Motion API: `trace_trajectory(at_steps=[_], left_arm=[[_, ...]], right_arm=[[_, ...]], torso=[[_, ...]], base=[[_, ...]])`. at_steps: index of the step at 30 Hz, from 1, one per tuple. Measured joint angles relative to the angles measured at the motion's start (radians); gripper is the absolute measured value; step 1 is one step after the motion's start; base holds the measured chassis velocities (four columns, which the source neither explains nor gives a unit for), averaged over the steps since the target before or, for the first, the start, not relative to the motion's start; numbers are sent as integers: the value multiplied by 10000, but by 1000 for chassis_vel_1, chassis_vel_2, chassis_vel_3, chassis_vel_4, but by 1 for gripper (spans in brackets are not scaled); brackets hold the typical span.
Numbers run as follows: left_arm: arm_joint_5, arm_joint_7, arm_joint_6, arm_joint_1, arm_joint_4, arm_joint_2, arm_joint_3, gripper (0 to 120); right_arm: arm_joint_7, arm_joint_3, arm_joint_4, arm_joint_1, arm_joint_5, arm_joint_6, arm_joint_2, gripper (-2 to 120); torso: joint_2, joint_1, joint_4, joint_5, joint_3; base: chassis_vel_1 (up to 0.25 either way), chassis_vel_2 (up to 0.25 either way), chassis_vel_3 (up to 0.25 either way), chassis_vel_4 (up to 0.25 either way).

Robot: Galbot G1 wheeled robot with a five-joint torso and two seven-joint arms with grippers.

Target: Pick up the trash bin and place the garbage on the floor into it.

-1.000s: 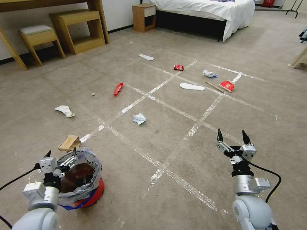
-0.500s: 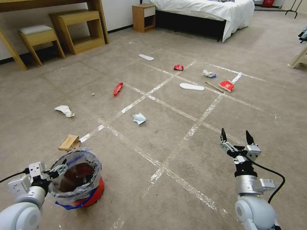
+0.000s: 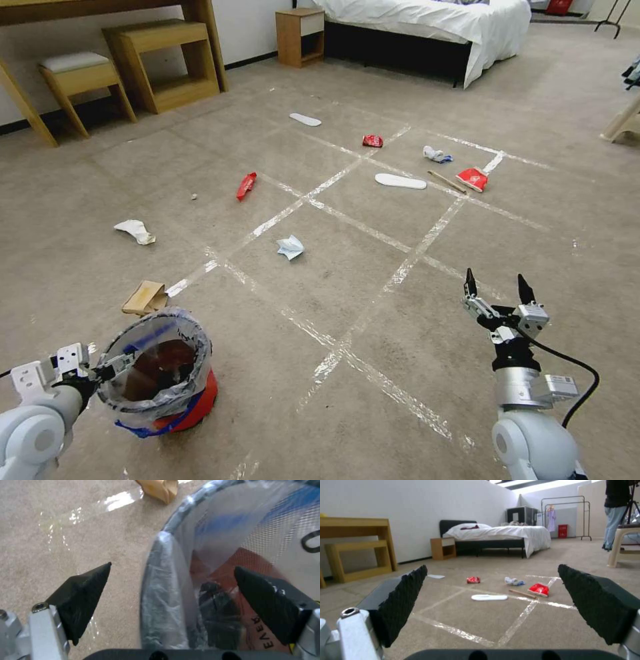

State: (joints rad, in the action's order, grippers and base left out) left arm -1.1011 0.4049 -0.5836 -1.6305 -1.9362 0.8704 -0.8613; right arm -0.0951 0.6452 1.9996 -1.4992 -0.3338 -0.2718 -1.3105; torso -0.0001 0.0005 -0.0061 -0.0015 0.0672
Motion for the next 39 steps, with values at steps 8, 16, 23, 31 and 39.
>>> trace_trajectory(at_steps=[8, 16, 23, 31, 39], left_arm=[[-346, 4, -114, 140, 522, -313, 66, 97], [-447, -143, -160, 228, 910, -391, 147, 92], [-458, -176, -193, 283, 960, -341, 231, 76], [-463, -209, -190, 291, 962, -301, 280, 48], [-391, -369, -170, 279, 959, -235, 302, 18]], right_arm=[[-28, 19, -44, 12, -4, 3, -13, 100], [-38, 18, -134, 12, 59, 0, -62, 100], [-46, 18, -196, 32, 73, -21, -79, 100], [-62, 26, -266, 42, 68, -41, -81, 100], [-159, 2, -336, 70, 33, -32, -78, 100]], torso=[[0, 0, -1, 0, 0], [0, 0, -1, 1, 0], [0, 0, 0, 2, 0], [0, 0, 0, 4, -1], [1, 0, 0, 7, -1]], base=[[0, 0, 0, 0], [0, 0, 0, 0], [0, 0, 0, 0], [0, 0, 0, 0], [0, 0, 0, 0]])
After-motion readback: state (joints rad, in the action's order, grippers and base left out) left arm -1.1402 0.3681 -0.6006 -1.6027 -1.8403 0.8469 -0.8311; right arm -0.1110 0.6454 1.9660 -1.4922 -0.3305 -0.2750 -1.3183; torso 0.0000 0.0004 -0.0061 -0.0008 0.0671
